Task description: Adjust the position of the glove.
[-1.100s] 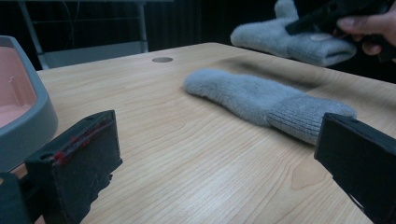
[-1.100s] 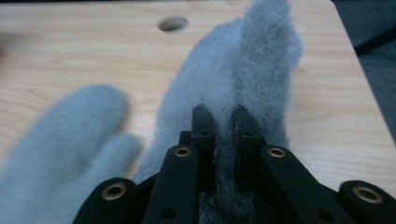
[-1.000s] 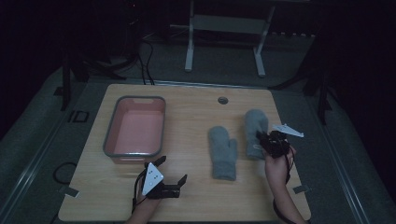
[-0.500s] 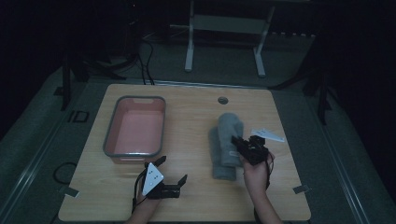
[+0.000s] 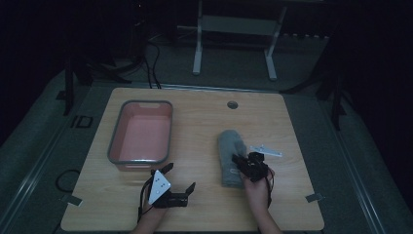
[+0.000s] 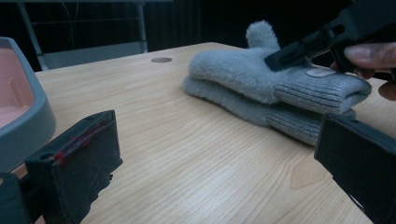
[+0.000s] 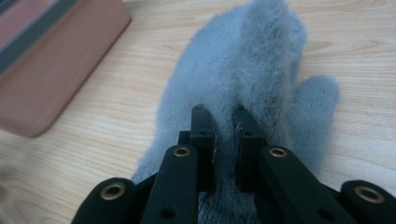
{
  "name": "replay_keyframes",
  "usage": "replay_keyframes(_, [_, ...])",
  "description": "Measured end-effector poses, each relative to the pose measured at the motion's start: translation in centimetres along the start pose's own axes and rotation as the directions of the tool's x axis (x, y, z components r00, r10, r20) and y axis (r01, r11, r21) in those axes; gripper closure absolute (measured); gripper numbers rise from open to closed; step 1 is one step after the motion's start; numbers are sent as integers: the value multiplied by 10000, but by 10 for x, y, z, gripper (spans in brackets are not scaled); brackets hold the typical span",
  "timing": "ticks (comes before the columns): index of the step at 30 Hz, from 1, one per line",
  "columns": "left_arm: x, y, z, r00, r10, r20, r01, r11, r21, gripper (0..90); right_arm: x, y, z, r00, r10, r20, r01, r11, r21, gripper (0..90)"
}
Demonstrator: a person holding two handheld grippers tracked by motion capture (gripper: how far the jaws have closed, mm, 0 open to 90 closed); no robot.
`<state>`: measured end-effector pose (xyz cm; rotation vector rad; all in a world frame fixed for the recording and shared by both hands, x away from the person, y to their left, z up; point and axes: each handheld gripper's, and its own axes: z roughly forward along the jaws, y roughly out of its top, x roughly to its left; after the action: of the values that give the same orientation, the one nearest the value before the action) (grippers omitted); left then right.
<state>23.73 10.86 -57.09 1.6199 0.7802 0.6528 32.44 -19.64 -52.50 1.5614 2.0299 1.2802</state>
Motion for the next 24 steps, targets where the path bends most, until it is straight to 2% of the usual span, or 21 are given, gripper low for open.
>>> replay_keyframes(2, [0,0,0,10000,7,2,-7,10000,0,6,-2,-2,3,9997,-176,155,175,9998,74,813])
replay_keyframes(6, [0,0,0,10000,39,14,-39,10000,12,6,-9,-6,5,9998,8,176,-10,10000,92,784])
replay_keyframes(9, [0,0,0,10000,39,15,-39,10000,10,6,-10,-6,5,10000,8,71,-9,10000,88,665])
replay_keyframes(10, [0,0,0,10000,39,15,-39,10000,10,6,-10,-6,5,10000,8,71,-9,10000,88,665])
replay_keyframes(11, [0,0,0,10000,51,20,-51,10000,2,6,-11,-3,5,10000,-50,-33,51,9998,208,579])
replay_keyframes(12, [0,0,0,10000,51,16,-51,10000,3,6,-11,-1,5,9999,-107,-101,110,9996,247,547])
replay_keyframes(17, [0,0,0,10000,24,10,-24,10000,2,6,-15,9,-3,9978,-584,-298,595,9975,373,460])
replay_keyframes(21, [0,0,0,10000,15,-5,-15,10000,5,6,-21,12,-11,9969,-774,-124,779,9959,467,407])
replay_keyframes(24, [0,0,0,10000,-17,-33,17,10000,18,6,-28,15,-15,9969,-710,-352,727,9962,489,278])
